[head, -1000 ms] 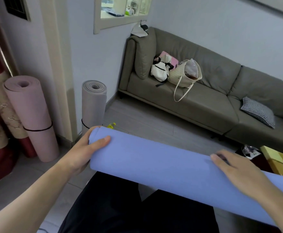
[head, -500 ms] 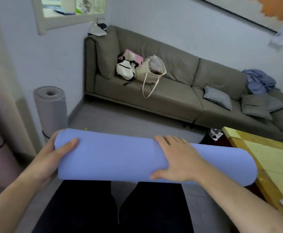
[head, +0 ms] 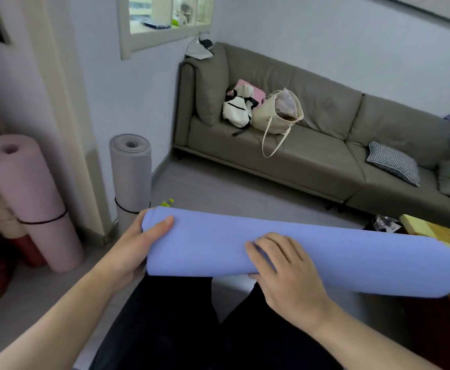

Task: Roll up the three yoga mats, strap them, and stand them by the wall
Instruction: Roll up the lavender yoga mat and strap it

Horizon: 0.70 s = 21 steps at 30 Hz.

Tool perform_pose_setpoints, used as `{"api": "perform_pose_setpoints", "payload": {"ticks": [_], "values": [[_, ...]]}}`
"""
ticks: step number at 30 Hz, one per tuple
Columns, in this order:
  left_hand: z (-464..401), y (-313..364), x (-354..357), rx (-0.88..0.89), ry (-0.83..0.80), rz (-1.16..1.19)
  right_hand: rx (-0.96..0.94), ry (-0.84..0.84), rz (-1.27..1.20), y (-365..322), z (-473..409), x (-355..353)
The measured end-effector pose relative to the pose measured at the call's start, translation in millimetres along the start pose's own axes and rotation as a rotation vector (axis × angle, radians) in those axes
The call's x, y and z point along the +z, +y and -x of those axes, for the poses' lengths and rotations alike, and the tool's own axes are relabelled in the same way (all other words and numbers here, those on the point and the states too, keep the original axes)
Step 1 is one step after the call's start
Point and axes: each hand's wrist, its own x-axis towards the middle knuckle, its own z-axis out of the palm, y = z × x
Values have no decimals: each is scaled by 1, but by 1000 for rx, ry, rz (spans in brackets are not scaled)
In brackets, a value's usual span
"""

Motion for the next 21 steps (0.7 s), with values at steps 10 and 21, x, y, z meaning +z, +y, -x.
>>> {"api": "perform_pose_setpoints", "payload": {"ticks": [10,21], "values": [[1,1,1,-67,-54,19,-7,93,-186,15,-7,6],[7,-1,10,-60,-74,-1,-18,28,-282,2,-9,3]]}}
